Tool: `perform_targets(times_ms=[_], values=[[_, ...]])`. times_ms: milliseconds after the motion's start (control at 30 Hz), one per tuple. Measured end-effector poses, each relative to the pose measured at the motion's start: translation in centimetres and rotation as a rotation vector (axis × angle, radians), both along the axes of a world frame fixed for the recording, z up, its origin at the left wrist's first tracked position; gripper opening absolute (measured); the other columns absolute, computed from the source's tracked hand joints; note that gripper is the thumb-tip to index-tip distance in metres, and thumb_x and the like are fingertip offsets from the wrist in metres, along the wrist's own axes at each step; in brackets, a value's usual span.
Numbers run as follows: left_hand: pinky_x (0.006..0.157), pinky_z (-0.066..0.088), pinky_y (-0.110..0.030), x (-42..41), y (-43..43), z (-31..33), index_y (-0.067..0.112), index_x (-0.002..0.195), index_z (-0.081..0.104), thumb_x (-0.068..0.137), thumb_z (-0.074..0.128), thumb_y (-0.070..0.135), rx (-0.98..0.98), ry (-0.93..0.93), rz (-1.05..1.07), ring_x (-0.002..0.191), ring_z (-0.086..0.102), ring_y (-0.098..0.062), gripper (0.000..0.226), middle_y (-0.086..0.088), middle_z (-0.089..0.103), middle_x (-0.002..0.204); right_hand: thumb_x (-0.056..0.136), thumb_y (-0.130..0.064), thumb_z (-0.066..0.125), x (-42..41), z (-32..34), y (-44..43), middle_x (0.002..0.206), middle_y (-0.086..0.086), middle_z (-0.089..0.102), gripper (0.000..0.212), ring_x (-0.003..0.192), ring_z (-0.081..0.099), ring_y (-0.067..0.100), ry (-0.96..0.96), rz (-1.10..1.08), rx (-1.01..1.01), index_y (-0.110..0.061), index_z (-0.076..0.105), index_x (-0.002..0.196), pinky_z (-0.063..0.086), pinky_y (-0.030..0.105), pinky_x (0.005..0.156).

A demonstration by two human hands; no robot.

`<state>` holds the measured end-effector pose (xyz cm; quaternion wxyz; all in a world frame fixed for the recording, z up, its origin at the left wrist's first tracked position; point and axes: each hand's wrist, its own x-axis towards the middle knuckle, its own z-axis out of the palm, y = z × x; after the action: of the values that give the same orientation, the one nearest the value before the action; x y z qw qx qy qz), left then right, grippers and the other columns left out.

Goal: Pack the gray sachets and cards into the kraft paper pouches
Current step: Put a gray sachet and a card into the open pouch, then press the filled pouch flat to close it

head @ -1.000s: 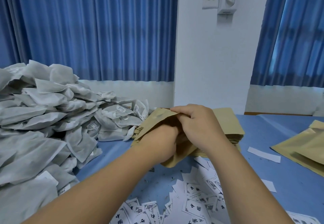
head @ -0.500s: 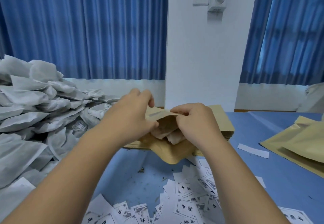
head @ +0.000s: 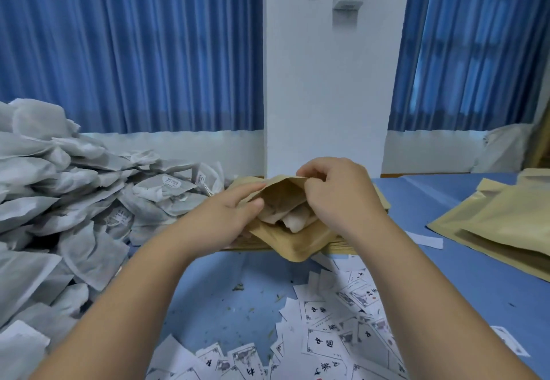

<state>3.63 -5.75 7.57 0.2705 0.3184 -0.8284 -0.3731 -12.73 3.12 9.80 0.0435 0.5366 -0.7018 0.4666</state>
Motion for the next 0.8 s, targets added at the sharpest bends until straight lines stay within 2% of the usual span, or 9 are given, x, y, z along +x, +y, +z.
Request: perform_targets(times_ms=[100, 200, 300, 333, 400, 500, 600, 700, 800], values=[[0.089, 0.056, -0.042, -0.5, 0.0, -0.1, 0.051, 0.126, 0.054, 0.101, 0.044, 0.033, 0.009, 0.09, -0.026, 0.103, 0.065, -0.02, 0.033, 0.009, 0.065, 0.117, 0.076, -0.009, 0.046, 0.4, 1.1, 1.2, 0.077, -0.017, 0.059, 0.028, 0.07, 0.052, 0.0, 0.034, -0.06, -0.093, -0.029, 0.064, 0.074, 0.036, 0.019, 0.053], [0.09, 0.055, -0.047, -0.7, -0.1, -0.2, 0.052, 0.125, 0.056, 0.101, 0.044, 0.03, 0.003, 0.107, -0.043, 0.098, 0.066, -0.023, 0.034, 0.004, 0.067, 0.112, 0.075, -0.011, 0.049, 1.8, 1.2, 2.6, 0.059, -0.018, 0.055, 0.023, 0.058, 0.05, -0.001, 0.051, 0.035, -0.112, -0.024, 0.065, 0.066, 0.032, 0.013, 0.045], [0.083, 0.055, -0.035, -0.8, 0.1, -0.3, 0.05, 0.126, 0.055, 0.099, 0.049, 0.027, -0.007, 0.094, -0.035, 0.082, 0.066, -0.016, 0.036, 0.006, 0.066, 0.111, 0.077, -0.008, 0.051, 3.1, -0.5, 4.2, 0.064, -0.014, 0.055, 0.023, 0.063, 0.049, -0.001, 0.211, 0.196, 0.015, -0.023, 0.066, 0.066, 0.033, 0.014, 0.053], [0.079, 0.055, -0.031, -0.9, 0.1, -0.3, 0.047, 0.128, 0.054, 0.098, 0.051, 0.027, -0.005, 0.083, -0.028, 0.082, 0.068, -0.015, 0.037, 0.009, 0.063, 0.117, 0.078, -0.007, 0.051, 3.2, -1.5, 4.8, 0.071, -0.013, 0.056, 0.025, 0.069, 0.05, 0.001, 0.276, 0.22, 0.088, -0.024, 0.067, 0.069, 0.039, 0.02, 0.06], [0.077, 0.056, -0.027, -0.7, 0.1, -0.4, 0.044, 0.134, 0.05, 0.095, 0.056, 0.031, -0.016, 0.032, -0.008, 0.088, 0.069, -0.015, 0.042, 0.013, 0.054, 0.131, 0.082, -0.006, 0.049, 2.8, -3.9, 6.0, 0.083, -0.012, 0.058, 0.027, 0.08, 0.049, 0.005, 0.375, 0.24, 0.247, -0.023, 0.069, 0.079, 0.044, 0.029, 0.072], [0.091, 0.051, -0.032, -0.5, 0.1, -0.5, 0.045, 0.138, 0.043, 0.092, 0.059, 0.037, -0.064, -0.061, 0.016, 0.105, 0.062, -0.011, 0.05, 0.014, 0.046, 0.142, 0.089, -0.01, 0.046, 1.6, -7.6, 7.7, 0.095, -0.015, 0.054, 0.031, 0.093, 0.045, 0.001, 0.427, 0.275, 0.394, -0.026, 0.069, 0.101, 0.041, 0.024, 0.083], [0.096, 0.047, -0.033, -0.7, 0.4, -0.6, 0.045, 0.14, 0.04, 0.092, 0.059, 0.039, -0.08, -0.106, 0.004, 0.117, 0.056, -0.011, 0.052, 0.014, 0.046, 0.142, 0.093, -0.028, 0.05, 0.4, -10.1, 8.9, 0.098, -0.018, 0.051, 0.024, 0.098, 0.042, -0.001, 0.364, 0.279, 0.409, -0.029, 0.066, 0.111, 0.038, 0.02, 0.087], [0.081, 0.046, -0.023, -0.8, 0.7, -0.6, 0.046, 0.133, 0.044, 0.092, 0.059, 0.037, -0.089, -0.118, -0.043, 0.1, 0.059, 0.0, 0.045, 0.021, 0.054, 0.127, 0.088, -0.058, 0.049, -0.4, -11.4, 9.1, 0.106, -0.02, 0.049, 0.042, 0.106, 0.038, -0.002, 0.418, 0.262, 0.467, -0.031, 0.062, 0.117, 0.031, 0.019, 0.095], [0.088, 0.046, -0.027, -0.9, 0.8, -0.7, 0.048, 0.132, 0.044, 0.091, 0.059, 0.038, -0.105, -0.137, -0.029, 0.103, 0.058, -0.003, 0.045, 0.018, 0.053, 0.126, 0.084, -0.067, 0.046, -0.5, -11.9, 8.9, 0.105, -0.018, 0.046, 0.052, 0.105, 0.038, 0.001, 0.471, 0.263, 0.481, -0.027, 0.062, 0.113, 0.028, 0.02, 0.093]])
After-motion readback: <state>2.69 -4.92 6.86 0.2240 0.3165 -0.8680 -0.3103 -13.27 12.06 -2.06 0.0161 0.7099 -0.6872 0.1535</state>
